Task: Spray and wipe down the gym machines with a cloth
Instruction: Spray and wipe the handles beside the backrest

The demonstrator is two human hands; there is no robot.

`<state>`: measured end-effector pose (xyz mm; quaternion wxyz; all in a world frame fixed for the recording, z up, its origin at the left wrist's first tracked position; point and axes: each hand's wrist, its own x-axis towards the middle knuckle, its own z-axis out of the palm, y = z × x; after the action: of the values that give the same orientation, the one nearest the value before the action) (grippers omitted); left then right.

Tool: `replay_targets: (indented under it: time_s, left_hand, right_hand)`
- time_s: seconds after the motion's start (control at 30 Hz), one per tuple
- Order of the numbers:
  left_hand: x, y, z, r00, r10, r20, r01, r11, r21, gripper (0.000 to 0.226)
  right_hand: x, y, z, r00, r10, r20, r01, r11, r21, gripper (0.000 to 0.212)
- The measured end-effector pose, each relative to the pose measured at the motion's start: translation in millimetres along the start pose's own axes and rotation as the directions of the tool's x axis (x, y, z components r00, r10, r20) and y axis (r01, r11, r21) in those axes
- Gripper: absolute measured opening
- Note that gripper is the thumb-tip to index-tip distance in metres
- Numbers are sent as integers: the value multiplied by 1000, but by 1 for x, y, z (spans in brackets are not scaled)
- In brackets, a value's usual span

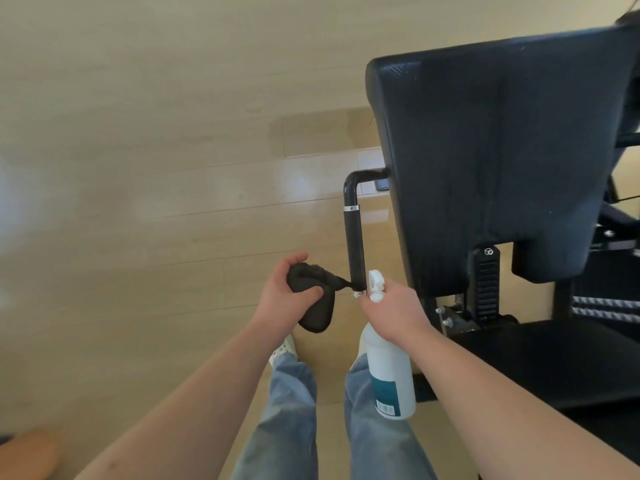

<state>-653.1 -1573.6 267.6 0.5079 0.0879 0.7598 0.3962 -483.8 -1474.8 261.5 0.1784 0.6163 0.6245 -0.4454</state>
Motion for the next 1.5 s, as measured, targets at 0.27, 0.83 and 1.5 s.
replay_targets:
  time_s: [0.27, 0.83, 1.5]
  left_hand:
    - [2, 2, 17, 996, 89, -11, -88, 996, 18, 72]
    - [44, 7, 77, 926, 369, -80, -302, 851, 430, 27]
    - [127, 32, 82, 441, 497, 748, -616, -438, 654, 31]
  right_hand:
    - [-3, 11, -1, 996, -9, -88, 8, 1000, -14, 41]
    - [25, 33, -19, 993, -13, -115, 18, 999, 44, 29]
    - [52, 40, -44, 994, 28, -102, -13, 989, 146, 20]
